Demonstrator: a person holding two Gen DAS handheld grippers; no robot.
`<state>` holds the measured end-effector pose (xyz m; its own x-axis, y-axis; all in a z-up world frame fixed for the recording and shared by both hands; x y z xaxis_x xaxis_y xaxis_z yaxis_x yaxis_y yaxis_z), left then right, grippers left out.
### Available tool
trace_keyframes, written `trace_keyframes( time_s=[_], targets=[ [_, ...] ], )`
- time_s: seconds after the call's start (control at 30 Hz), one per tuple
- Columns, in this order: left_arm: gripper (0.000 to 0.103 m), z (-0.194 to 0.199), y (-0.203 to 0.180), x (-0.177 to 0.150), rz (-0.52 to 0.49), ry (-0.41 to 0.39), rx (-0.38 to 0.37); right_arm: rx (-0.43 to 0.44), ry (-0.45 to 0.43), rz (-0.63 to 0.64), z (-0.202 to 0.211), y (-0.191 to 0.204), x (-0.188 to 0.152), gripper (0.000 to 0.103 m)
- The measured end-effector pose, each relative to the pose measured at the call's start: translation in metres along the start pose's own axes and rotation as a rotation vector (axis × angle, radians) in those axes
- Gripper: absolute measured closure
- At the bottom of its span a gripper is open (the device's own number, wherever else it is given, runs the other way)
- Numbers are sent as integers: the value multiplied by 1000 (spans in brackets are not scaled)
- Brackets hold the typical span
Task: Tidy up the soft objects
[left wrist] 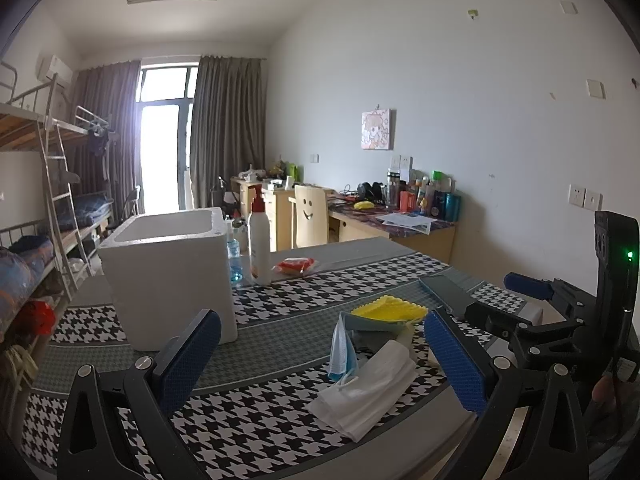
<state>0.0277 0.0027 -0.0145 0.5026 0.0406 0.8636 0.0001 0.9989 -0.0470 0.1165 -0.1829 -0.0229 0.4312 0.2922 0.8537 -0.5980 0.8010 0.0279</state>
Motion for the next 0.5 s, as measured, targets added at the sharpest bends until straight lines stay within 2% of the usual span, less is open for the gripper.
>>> trace_keyframes(
  time_s=[0.5],
  targets=[
    [1, -19, -6, 1, -23, 61, -20, -9, 29, -17, -10, -8, -2, 2]
  ],
)
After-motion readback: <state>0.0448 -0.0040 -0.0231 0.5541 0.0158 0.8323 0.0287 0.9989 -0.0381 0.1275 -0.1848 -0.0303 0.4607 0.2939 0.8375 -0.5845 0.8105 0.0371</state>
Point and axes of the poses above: each gripper's, at about its wrist camera, not at the fingertips, and z roughly against the way its jaws point, y to its left, x to its top, the point moved 2 cm from there along -z, roughly the way its jaws point, and after that the axes turned 13 degrees about y, right-handed, at the moved point
